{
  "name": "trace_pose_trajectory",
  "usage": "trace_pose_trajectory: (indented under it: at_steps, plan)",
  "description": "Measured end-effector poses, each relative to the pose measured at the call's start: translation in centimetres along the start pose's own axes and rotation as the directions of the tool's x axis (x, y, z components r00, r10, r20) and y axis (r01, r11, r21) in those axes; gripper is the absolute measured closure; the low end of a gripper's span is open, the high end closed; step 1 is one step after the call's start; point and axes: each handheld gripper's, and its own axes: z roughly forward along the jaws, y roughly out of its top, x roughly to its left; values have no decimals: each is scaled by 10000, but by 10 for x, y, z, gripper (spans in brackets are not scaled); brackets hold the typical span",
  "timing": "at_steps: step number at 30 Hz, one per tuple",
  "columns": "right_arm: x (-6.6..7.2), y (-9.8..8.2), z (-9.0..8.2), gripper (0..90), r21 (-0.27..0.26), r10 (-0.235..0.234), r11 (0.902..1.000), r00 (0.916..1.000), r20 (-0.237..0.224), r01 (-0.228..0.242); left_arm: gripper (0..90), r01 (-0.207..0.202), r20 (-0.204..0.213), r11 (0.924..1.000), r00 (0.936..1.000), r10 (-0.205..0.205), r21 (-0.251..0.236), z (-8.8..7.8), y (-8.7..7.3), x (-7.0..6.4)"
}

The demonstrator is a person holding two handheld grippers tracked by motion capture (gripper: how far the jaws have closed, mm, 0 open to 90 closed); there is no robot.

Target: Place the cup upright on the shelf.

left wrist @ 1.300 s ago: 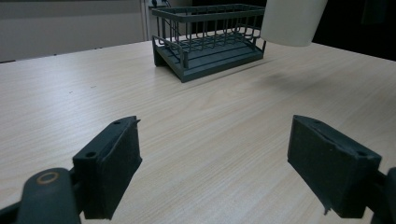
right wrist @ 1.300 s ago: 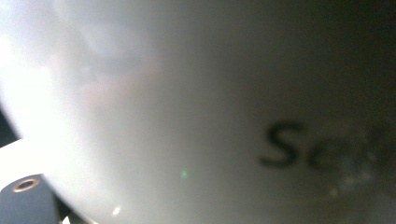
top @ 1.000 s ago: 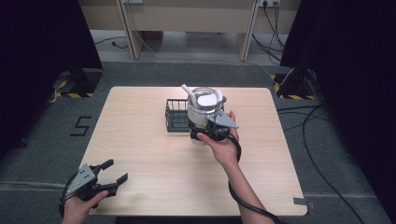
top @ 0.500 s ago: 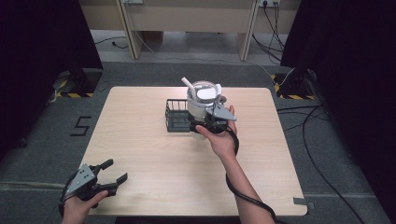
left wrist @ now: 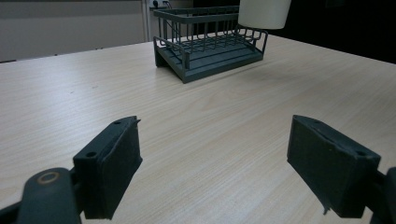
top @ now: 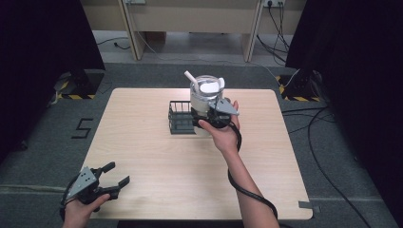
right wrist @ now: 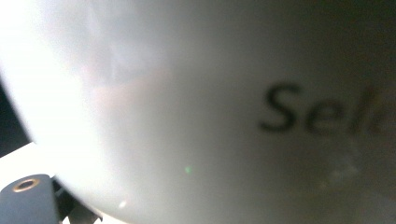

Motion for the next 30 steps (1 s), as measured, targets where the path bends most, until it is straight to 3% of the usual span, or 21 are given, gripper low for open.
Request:
trace_pose_trajectory:
  at_steps: [30]
  plan:
    - [-2, 33, 15, 105, -417, 20, 9991, 9998, 207, -11, 164, 20, 23, 10000, 10000, -20, -15, 0, 0, 0]
